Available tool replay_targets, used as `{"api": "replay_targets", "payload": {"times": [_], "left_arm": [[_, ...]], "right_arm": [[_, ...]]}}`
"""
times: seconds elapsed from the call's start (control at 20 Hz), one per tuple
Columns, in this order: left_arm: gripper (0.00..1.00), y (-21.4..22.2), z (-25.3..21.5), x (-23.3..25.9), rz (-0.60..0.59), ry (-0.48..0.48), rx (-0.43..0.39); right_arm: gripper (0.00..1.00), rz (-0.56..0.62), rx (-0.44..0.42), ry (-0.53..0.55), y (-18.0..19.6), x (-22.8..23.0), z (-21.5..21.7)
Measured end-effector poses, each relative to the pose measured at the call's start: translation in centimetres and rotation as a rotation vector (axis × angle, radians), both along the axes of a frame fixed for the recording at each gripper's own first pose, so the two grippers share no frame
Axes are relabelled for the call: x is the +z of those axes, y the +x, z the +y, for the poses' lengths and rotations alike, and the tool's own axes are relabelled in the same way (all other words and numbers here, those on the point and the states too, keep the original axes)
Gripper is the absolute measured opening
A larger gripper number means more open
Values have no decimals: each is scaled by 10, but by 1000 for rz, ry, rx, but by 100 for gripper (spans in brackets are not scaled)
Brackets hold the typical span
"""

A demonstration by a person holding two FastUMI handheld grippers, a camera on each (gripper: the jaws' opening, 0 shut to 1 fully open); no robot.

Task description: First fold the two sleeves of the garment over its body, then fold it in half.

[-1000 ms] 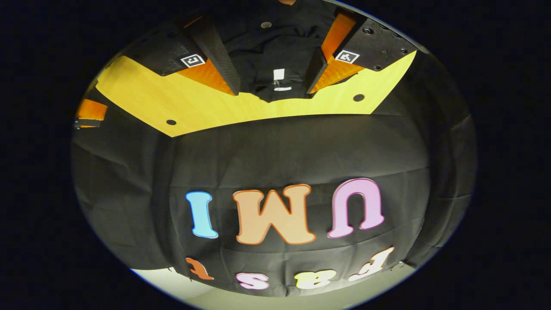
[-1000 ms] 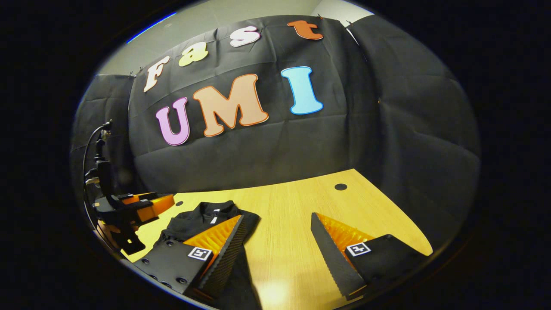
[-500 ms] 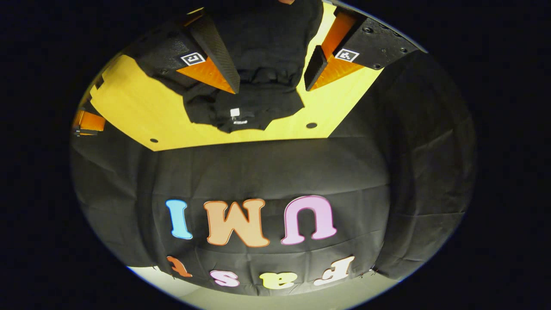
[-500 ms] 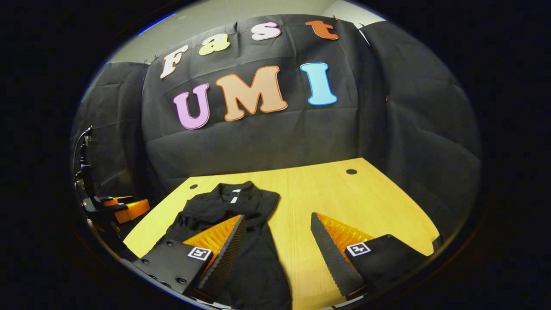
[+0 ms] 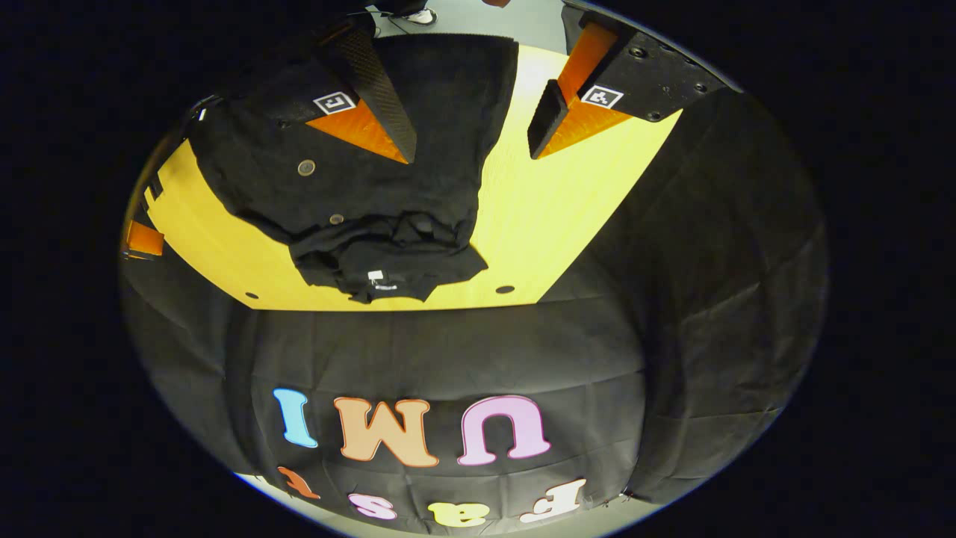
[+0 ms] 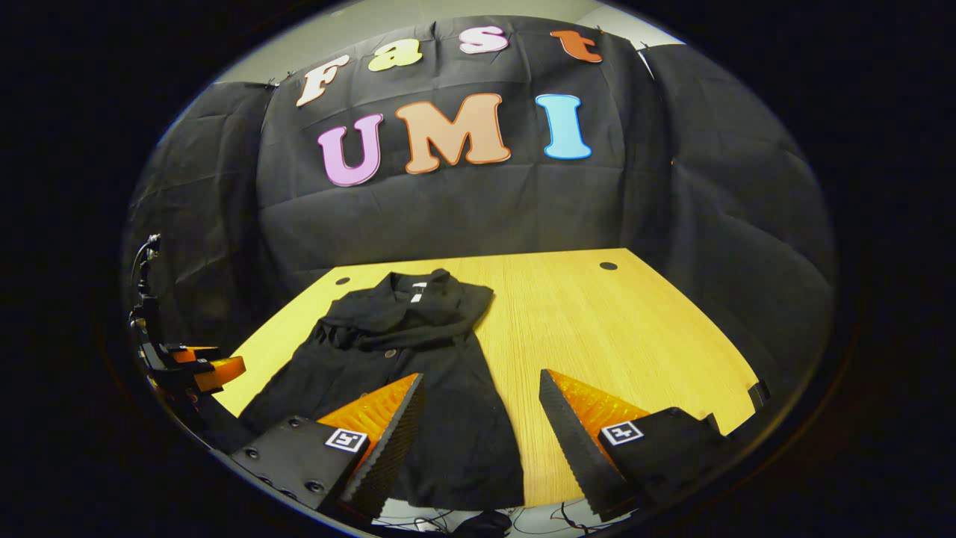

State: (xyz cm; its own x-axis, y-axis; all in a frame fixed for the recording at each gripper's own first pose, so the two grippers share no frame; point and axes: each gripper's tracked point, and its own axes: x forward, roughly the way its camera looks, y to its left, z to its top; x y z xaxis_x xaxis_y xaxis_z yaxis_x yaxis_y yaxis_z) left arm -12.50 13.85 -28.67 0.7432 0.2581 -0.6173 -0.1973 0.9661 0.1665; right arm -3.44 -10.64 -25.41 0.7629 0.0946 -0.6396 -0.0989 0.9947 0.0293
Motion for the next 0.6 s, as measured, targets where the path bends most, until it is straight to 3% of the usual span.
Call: {"api": "replay_targets", "payload": {"times": [0.6], "left_arm": [[95, -90, 21, -94, 246, -15, 70]], "right_arm": [[98, 314, -28, -123, -71, -116, -22]]}}
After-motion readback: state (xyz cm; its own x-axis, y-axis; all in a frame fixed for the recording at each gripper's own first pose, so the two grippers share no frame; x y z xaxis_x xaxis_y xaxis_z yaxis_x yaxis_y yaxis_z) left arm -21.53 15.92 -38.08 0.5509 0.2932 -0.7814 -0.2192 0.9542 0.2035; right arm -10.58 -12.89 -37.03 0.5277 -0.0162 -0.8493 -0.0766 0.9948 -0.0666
